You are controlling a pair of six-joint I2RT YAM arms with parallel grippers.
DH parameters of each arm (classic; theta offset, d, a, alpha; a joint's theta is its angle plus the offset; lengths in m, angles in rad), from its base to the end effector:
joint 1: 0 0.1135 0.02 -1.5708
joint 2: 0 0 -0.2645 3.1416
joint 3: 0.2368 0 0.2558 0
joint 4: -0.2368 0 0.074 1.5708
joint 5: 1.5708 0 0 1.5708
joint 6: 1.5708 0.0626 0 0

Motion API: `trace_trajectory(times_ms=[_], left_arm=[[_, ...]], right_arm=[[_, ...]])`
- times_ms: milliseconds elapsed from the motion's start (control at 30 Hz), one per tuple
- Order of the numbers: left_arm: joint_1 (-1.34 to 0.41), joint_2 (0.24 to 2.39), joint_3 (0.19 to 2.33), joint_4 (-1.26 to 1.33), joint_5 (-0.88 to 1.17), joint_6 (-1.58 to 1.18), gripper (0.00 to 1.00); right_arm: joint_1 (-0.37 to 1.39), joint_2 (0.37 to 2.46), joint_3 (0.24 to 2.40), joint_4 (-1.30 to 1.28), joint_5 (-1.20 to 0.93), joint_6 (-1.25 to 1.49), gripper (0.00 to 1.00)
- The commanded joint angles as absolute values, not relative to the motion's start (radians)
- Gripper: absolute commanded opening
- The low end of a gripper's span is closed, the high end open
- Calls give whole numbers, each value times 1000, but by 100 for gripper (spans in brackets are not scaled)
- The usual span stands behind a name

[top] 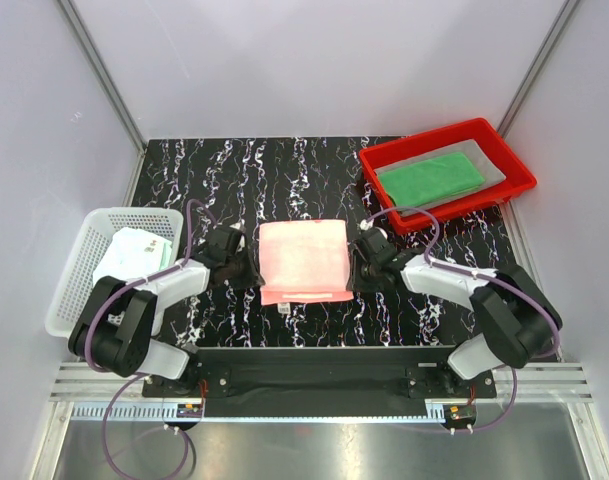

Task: Fold and stack the towels
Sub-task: Fold the towel

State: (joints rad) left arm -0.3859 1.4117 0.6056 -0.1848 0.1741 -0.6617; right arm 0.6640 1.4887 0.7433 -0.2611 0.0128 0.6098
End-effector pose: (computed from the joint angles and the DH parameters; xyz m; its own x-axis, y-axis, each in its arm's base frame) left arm 0.2441 -0.1109 0.1233 -0.8933 -0.2903 -0.3433 -0.1144 0.8852 -0.4510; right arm 0.2326 0.1810 0.1371 -0.8953 0.0265 -0.4446 -0.1196 0.9472 0.2974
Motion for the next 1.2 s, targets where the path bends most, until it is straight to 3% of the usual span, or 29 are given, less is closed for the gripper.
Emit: trace_trajectory(times_ms=[0, 100, 533, 967, 1100, 1167], left_arm=[[-391, 1422, 598, -146, 186, -657, 12], [-391, 1420, 612, -170, 169, -647, 0], [-405, 1339, 661, -256, 164, -641, 0], [-433, 1342, 745, -386, 109, -627, 0], [-439, 1367, 747, -388, 115, -617, 18], [-442, 1371, 733, -371, 126, -618, 21]], right_arm=[[653, 1526, 759, -201, 2, 615, 36], [655, 1537, 758, -189, 6, 614, 32], [653, 1522, 784, -206, 14, 568, 2], [653, 1457, 822, -288, 35, 551, 2], [655, 1469, 827, -284, 12, 549, 1], [653, 1476, 821, -275, 2, 558, 1]])
